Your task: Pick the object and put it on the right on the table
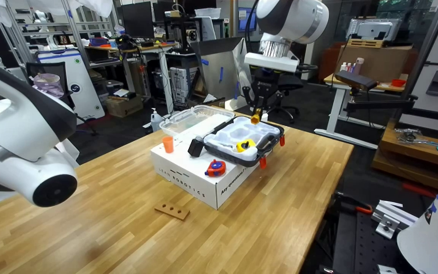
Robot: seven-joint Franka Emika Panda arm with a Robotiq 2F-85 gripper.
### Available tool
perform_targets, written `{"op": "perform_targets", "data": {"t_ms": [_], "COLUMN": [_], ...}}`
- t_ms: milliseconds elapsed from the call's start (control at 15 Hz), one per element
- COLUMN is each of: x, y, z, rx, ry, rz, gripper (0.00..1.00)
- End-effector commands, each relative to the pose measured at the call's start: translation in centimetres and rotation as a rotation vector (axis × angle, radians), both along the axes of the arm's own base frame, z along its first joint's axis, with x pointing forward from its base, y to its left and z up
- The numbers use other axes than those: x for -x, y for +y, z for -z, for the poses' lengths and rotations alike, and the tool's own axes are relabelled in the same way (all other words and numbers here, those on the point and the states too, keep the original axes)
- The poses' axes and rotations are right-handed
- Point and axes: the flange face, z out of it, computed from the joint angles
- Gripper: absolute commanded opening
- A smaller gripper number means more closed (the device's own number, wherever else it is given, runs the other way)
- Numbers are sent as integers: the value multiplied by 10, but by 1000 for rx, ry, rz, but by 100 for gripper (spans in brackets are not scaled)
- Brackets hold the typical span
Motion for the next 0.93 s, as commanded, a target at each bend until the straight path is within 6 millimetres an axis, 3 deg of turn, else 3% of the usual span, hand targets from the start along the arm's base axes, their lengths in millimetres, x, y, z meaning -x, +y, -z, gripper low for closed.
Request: {"op": "perform_targets", "data": {"t_ms": [0,67,733,800,867], "x": [3,5,3,3,1], "y": [-8,-12,-7,-7,-9], "z": [-1,0,1,1,1], "rx": [-2,-2,-2,-2,-5], "ry": [6,7,9,9,9], "rz": [40,52,40,40,49], "gripper": [5,19,19,5,5]}}
